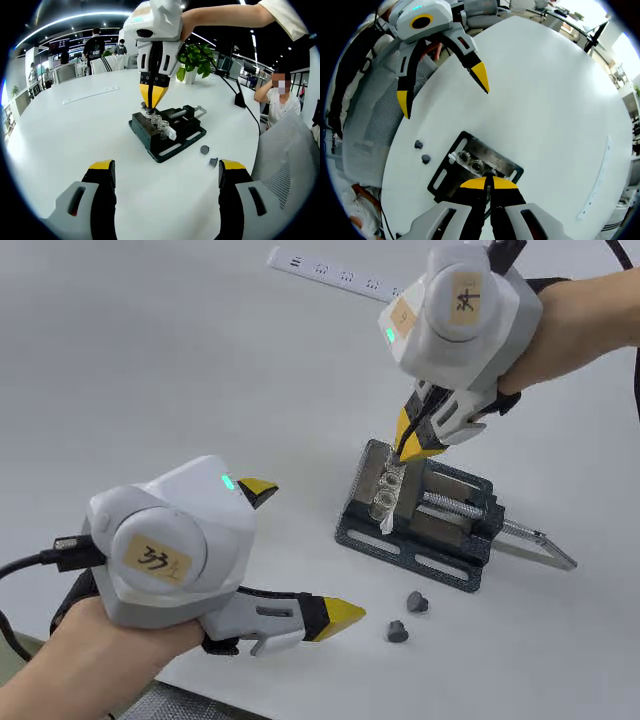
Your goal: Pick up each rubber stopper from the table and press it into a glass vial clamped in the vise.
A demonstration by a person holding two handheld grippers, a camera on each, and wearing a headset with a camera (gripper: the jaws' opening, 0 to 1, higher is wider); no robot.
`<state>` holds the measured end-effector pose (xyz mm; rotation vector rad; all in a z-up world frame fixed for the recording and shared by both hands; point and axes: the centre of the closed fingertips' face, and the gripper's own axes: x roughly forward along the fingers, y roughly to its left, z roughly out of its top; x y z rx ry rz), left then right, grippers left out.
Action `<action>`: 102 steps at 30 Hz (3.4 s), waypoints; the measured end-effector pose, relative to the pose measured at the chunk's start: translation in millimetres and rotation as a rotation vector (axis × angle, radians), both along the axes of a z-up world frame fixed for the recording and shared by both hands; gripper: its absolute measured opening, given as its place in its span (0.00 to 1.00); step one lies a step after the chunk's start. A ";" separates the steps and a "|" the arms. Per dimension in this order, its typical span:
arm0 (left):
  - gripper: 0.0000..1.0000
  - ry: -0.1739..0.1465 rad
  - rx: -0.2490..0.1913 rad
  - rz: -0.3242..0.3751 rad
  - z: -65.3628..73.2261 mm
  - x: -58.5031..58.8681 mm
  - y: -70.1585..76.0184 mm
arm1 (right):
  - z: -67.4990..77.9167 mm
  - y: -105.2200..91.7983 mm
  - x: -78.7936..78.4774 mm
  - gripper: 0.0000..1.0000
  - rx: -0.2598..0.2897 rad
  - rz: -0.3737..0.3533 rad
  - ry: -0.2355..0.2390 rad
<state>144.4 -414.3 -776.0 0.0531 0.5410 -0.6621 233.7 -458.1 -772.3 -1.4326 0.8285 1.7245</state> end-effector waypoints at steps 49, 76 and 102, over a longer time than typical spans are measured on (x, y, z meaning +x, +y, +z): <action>0.82 -0.031 0.014 -0.021 13.4 6.7 -1.9 | 2.8 -0.7 2.4 0.00 0.003 -0.188 -0.020; 0.82 -0.030 0.025 -0.014 17.4 5.9 4.0 | 8.3 -3.8 3.4 0.23 0.102 -0.200 0.006; 0.82 -0.043 0.027 -0.029 22.0 0.4 3.5 | 19.2 -37.8 -56.4 0.38 0.260 -0.329 0.060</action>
